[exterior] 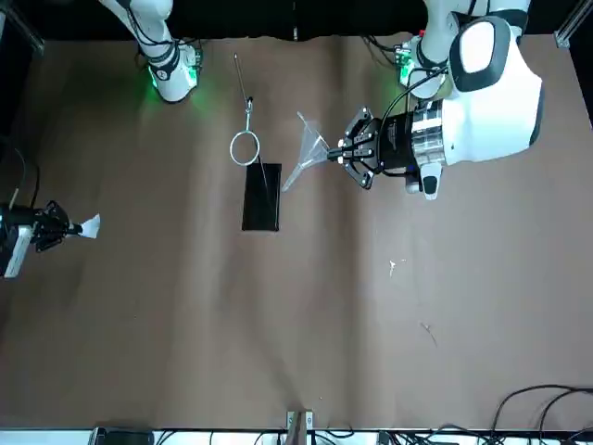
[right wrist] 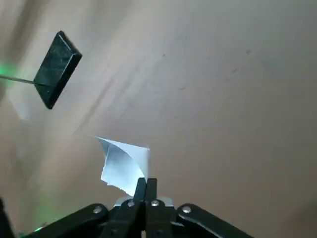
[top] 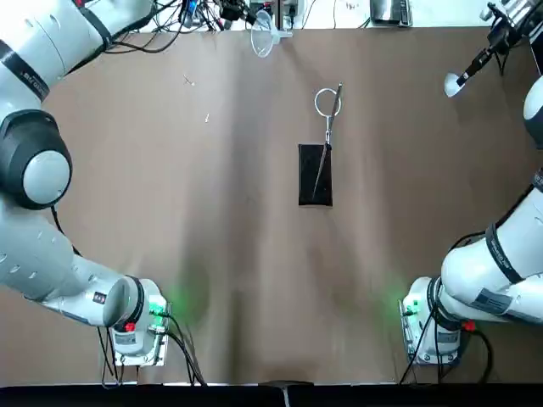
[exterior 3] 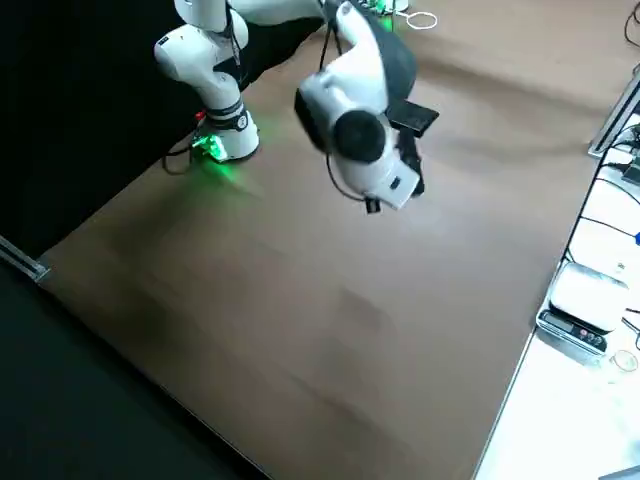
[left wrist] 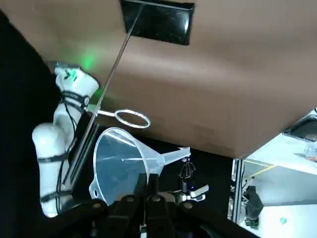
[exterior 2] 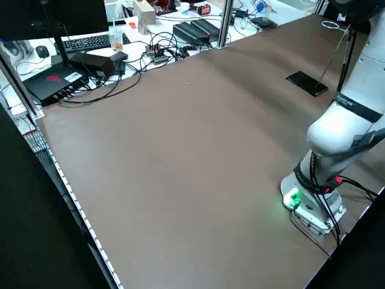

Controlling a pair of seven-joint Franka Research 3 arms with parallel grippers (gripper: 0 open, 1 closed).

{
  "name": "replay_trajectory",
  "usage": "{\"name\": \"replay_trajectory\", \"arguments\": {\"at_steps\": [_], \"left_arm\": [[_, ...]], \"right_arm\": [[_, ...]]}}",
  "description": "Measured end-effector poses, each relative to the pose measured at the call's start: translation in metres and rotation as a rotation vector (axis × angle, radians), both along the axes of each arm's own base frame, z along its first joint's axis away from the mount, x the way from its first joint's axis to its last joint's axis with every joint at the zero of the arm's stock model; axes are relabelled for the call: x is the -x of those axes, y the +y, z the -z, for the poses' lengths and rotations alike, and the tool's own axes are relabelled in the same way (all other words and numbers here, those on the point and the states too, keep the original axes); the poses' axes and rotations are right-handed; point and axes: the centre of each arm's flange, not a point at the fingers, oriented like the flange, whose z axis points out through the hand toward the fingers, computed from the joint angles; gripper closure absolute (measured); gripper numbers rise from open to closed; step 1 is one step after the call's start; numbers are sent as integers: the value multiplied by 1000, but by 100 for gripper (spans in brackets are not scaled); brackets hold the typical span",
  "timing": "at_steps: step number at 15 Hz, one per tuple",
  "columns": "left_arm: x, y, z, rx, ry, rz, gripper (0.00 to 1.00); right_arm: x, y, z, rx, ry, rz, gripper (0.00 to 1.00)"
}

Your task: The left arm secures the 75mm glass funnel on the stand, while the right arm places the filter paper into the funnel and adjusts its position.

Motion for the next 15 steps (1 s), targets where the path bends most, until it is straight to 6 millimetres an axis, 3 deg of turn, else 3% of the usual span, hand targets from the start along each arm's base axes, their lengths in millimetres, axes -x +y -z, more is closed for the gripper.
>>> {"name": "replay_trajectory", "arguments": {"at_steps": [5, 8, 10, 15], "left_arm": [[11, -20, -12, -30, 219, -103, 98], [12, -21, -15, -40, 272, -136, 98], [11, -20, -15, -46, 304, -157, 98], [8, -19, -21, 33, 390, -190, 98]], "right_arm": [[-9, 92, -51, 142, 126, 58, 99], [-4, 130, -73, 211, 185, 89, 99], [2, 139, -85, 228, 214, 118, 99], [15, 135, -102, 239, 258, 158, 99]]}}
